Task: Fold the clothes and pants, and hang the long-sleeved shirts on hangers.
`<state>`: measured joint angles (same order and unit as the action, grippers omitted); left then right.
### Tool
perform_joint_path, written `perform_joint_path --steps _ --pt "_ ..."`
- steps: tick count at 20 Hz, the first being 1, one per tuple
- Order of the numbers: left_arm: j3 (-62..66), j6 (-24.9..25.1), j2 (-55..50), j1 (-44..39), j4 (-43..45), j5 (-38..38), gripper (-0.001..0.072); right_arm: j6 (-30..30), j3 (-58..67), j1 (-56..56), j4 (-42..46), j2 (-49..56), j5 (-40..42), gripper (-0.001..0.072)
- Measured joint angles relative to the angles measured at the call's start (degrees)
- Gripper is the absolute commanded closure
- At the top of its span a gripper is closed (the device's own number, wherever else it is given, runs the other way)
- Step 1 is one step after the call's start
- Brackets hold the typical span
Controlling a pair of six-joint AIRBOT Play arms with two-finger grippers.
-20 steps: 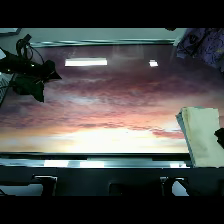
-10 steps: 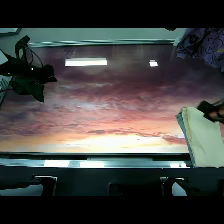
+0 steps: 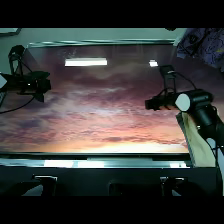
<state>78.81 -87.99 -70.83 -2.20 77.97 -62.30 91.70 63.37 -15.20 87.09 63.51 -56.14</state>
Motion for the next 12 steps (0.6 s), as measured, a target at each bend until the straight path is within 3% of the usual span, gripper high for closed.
perform_joint_path --steps 12 --pt "-1.31 0.17 1.14 -0.02 0.63 0.39 0.0689 -0.83 0.00 -4.35 -3.80 -0.02 2.69 0.0682"
